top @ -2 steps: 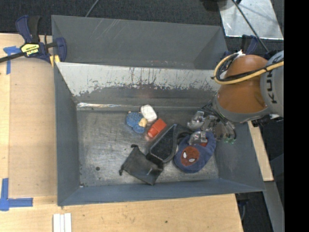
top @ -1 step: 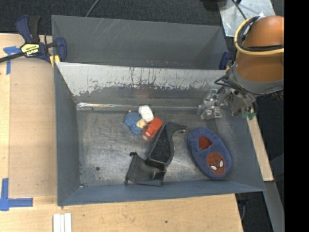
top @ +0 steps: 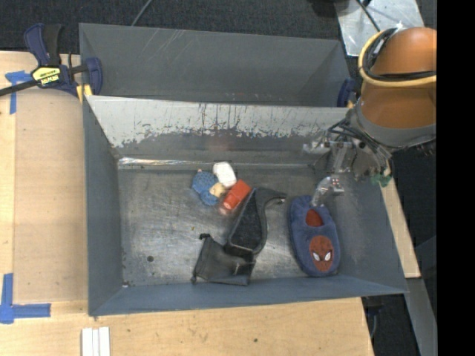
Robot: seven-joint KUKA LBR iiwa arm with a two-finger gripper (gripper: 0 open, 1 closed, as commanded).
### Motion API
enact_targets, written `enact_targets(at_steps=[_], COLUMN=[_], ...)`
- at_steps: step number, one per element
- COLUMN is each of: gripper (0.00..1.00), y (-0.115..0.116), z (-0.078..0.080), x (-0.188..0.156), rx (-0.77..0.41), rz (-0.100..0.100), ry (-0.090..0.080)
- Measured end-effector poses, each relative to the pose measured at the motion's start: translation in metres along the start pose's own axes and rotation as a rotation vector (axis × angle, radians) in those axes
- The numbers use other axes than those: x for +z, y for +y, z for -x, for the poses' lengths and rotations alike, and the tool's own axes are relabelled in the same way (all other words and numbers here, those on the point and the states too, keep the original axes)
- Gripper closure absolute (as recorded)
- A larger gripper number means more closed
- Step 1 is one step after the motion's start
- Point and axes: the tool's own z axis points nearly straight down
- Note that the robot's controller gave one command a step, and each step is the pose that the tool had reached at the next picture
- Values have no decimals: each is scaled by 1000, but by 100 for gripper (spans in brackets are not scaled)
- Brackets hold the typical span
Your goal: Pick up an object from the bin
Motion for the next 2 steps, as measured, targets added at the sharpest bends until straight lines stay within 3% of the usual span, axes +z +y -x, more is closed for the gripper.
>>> enact_targets(at_steps=[1,2], gripper=[0,0], y=[-24,18], z=[-33,-9], x=[140,135], rx=[-473,-568], rz=[-4,-12], ry=[-21,-5])
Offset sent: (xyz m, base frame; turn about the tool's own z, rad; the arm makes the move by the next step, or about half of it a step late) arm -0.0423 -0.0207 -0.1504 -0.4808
